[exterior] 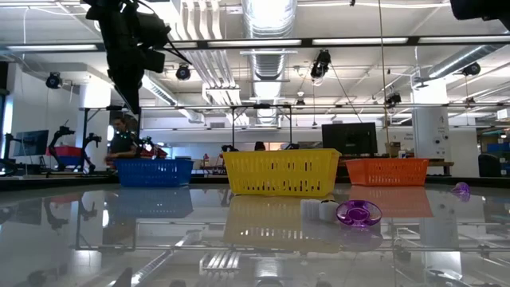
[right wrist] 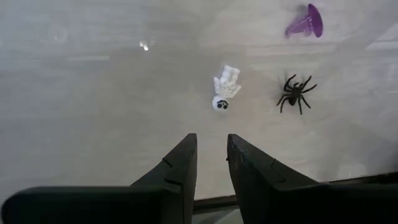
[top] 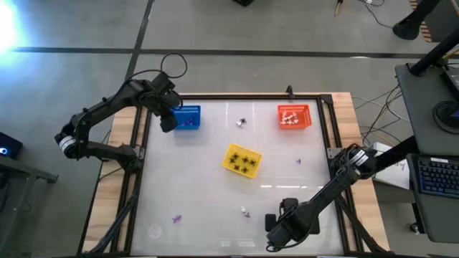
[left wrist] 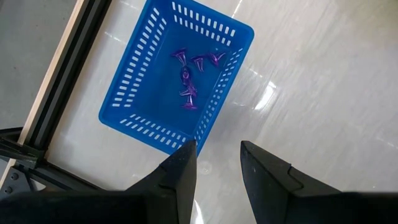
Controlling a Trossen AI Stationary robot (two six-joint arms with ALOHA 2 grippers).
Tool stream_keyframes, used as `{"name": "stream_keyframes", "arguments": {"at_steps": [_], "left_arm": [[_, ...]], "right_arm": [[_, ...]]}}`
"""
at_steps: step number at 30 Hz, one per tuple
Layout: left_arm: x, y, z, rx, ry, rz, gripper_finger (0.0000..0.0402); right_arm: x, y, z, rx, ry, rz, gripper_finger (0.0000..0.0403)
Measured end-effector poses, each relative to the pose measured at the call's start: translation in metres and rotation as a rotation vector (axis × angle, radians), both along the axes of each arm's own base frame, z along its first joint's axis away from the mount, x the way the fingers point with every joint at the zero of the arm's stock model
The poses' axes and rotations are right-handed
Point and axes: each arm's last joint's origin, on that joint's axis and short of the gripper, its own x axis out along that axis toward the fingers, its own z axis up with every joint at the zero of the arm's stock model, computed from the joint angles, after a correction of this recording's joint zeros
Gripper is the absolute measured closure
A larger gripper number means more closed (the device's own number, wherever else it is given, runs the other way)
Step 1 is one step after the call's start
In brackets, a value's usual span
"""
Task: Sort Halloween decoration
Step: Put the white skeleton toy into the orange bin
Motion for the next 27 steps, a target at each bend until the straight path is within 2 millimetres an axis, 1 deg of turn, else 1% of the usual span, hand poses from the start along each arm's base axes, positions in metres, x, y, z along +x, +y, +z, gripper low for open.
{"name": "stream_keyframes", "arguments": {"at_steps": [4, 7, 10, 15, 21, 27], "left_arm": [[0.000, 0.000, 0.000, -0.002, 0.002, 0.000, 0.0294], [0.000, 0.000, 0.000, -0.005, 0.005, 0.000, 0.0294], [-0.001, 0.000, 0.000, -0.006, 0.006, 0.000, 0.0294], [-0.001, 0.000, 0.000, -0.006, 0.006, 0.000, 0.0294], [-0.001, -0.001, 0.000, -0.007, 0.007, 0.000, 0.0294], [-0.001, -0.001, -0.001, -0.012, 0.012, 0.000, 0.0294]], "right_arm": [[0.001, 0.001, -0.003, 0.006, 0.004, -0.011, 0.0301], [0.001, 0.002, -0.009, -0.014, 0.027, -0.021, 0.0289], [0.001, 0.002, -0.016, -0.037, 0.053, -0.035, 0.0287], [0.001, 0.003, -0.039, -0.076, 0.099, -0.043, 0.0287], [-0.003, 0.000, -0.050, -0.082, 0.139, -0.063, 0.0287], [-0.004, -0.001, -0.060, -0.070, 0.127, -0.063, 0.0287]]}}
